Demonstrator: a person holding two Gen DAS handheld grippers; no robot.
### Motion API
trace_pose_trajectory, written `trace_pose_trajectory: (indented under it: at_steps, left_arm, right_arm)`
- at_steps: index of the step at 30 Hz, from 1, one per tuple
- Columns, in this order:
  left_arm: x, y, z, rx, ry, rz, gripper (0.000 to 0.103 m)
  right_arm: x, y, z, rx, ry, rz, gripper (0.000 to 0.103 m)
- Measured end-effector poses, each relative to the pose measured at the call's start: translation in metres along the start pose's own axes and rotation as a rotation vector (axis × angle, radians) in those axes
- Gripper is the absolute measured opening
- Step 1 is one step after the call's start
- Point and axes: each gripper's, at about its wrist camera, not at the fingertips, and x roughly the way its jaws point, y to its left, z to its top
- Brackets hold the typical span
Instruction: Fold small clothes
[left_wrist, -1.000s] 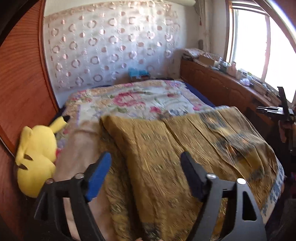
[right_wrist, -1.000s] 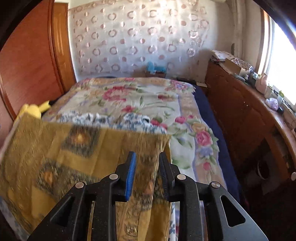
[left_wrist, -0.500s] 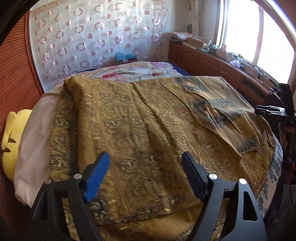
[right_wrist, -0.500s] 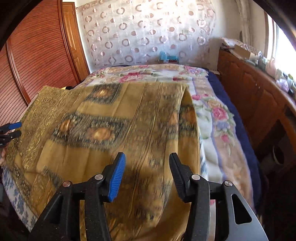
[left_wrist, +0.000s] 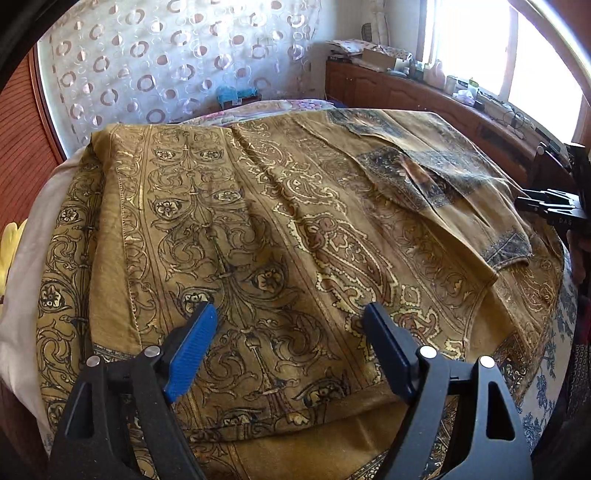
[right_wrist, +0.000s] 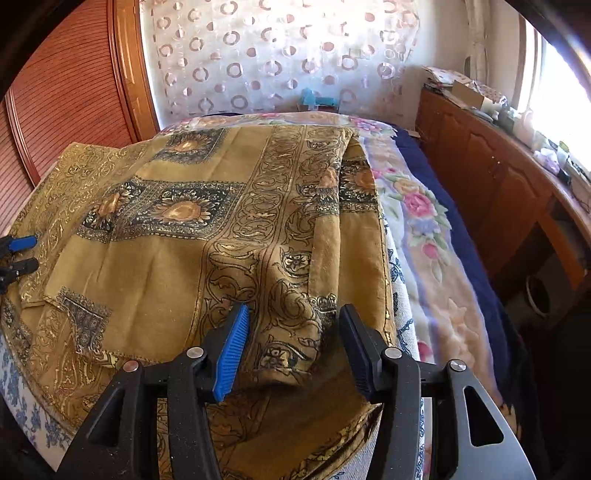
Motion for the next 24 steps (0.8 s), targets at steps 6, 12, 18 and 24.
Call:
trace_pose_trajectory:
  at_steps: [6, 12, 18, 24]
  left_arm:
    - [0.0, -0.001, -0.001, 0.003, 0.002, 0.006, 0.083]
    - [0.0, -0.002, -0.001, 0.004, 0.001, 0.007, 0.083]
    - [0.0, -0.002, -0.002, 0.004, 0.001, 0.008, 0.083]
    - [-0.007, 0.0, -0.006, 0.019, 0.022, -0.001, 0.083]
  right_arm:
    - [0.005, 0.001, -0.003, 0.004, -0.019, 0.008, 0.064]
    - [0.01, 0.003, -0.008, -0.02, -0.015, 0.019, 0.072]
    - [0.01, 0.002, -0.007, -0.018, -0.017, 0.012, 0.072]
    - [0.009, 0.003, -0.008, -0.018, -0.017, 0.008, 0.072]
